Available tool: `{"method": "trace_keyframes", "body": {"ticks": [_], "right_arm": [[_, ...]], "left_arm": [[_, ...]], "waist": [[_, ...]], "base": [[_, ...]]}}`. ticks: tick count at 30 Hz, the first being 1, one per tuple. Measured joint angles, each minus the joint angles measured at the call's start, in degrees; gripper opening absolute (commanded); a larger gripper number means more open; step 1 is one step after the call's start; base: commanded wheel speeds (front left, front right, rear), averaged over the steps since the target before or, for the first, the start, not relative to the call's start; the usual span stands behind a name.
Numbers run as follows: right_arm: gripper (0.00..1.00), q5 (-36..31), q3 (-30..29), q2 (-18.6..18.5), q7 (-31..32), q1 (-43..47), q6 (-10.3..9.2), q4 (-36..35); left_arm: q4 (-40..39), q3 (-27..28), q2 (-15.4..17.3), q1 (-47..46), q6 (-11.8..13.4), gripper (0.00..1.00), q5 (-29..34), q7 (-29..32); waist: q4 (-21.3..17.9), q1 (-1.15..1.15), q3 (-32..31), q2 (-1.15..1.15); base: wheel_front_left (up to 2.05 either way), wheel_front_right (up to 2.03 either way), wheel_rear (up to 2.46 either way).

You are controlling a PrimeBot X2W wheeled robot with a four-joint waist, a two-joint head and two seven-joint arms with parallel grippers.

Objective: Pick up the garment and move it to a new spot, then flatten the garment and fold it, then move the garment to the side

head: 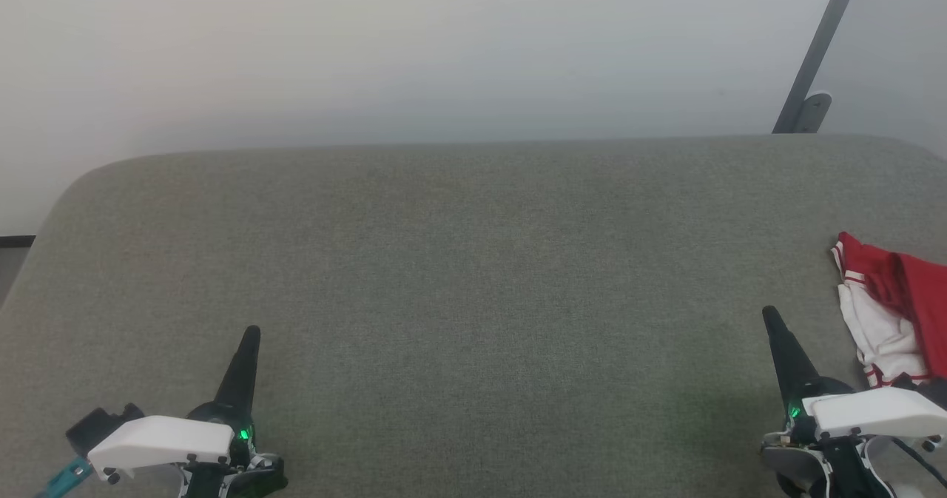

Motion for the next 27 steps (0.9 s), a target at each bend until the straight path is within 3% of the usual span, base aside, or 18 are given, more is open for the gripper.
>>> {"method": "trace_keyframes", "body": {"ticks": [27], "right_arm": [[0.0, 11.1, -0.2, 0.5, 1.8, -1.4, 0.0, -0.6]], "left_arm": [[-0.1, 0.8, -2.1, -2.1, -0.4, 0.0, -9.0, 2.9]], "waist": [[-0.4, 0.0, 1.2, 0.0]], "base": [[0.0, 0.0, 0.0]]}}
